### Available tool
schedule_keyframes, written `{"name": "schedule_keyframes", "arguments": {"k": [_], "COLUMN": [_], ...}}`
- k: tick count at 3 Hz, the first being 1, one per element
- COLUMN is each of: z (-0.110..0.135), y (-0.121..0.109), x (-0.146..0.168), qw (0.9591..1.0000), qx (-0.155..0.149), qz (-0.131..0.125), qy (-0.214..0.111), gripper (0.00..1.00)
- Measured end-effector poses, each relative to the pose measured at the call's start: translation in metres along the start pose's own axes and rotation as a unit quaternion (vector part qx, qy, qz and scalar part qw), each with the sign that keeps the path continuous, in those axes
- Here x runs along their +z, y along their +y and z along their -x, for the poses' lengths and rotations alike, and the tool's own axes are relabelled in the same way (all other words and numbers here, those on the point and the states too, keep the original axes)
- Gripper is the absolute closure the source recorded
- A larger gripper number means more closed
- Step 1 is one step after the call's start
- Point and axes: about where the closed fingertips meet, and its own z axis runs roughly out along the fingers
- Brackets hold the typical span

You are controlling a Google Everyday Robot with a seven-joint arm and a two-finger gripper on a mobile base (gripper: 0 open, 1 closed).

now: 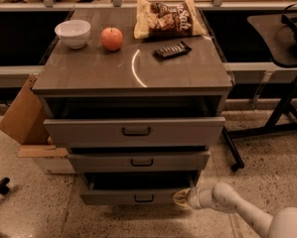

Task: Close bottom drawer

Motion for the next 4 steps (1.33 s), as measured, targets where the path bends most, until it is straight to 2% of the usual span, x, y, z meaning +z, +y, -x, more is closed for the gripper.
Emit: {"name": "schedule_keyframes", "arguments": {"k": [1, 2, 3, 4], "z": [0.011, 0.009, 0.01, 0.022], "y": [-0.028, -0.054, -0.057, -0.047], "x": [0.01, 0.026, 0.027, 0.01], "qw": [0.9998, 0.9995, 0.9994, 0.9983], "qx": [0.004, -0.003, -0.007, -0.028], "qz": [-0.002, -0.001, 0.001, 0.013], "qy": [-0.021, -0.031, -0.034, -0.049], "gripper": [1.0, 1.0, 1.0, 1.0]}}
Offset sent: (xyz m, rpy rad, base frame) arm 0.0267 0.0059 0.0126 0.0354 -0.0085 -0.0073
